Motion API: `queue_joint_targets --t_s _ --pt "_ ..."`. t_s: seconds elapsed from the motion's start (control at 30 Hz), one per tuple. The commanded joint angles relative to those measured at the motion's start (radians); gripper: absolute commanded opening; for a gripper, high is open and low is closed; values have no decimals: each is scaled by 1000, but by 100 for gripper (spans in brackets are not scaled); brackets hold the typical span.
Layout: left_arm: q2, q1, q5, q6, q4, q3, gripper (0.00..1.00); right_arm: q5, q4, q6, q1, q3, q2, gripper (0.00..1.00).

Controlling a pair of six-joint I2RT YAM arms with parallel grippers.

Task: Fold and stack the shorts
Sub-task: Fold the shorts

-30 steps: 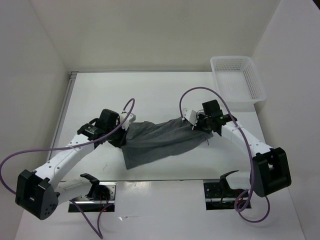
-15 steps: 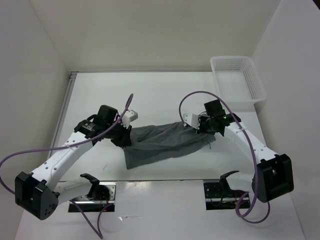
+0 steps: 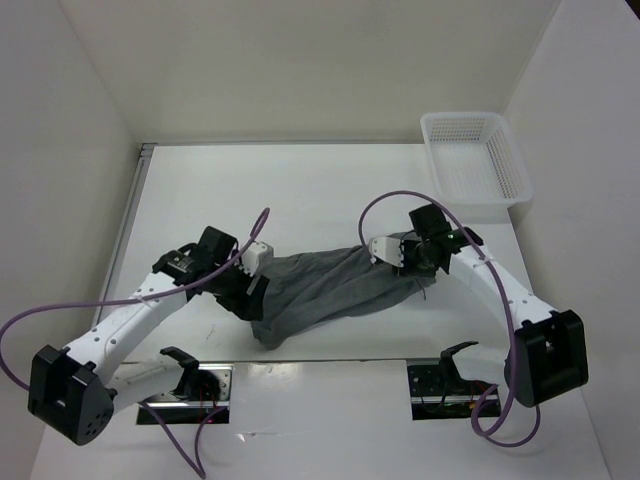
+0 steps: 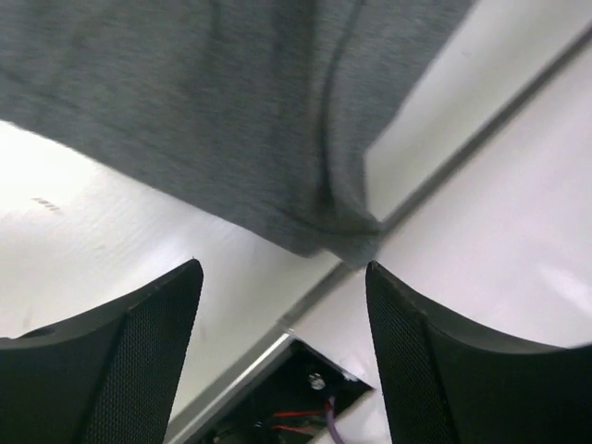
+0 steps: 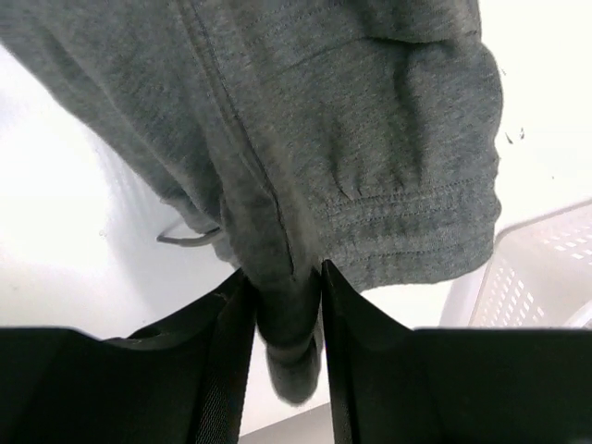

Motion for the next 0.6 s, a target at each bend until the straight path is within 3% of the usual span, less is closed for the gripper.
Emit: queue_joint_targets --t_s 0.0,0.1,0.23,0.4,0.57 --pt "-27 -5 -134 4 86 -17 79 -88 -92 24 -7 167 -34 38" --pt "16 44 -271 4 271 -3 83 -197 -152 62 -7 297 -34 45" --pt "108 58 -362 4 359 9 84 -277 -136 97 -7 350 -24 46" --pt "248 58 -457 4 480 -38 87 -297 156 275 2 211 16 46" --pt "344 58 -448 4 539 -20 89 -227 176 256 96 87 58 43"
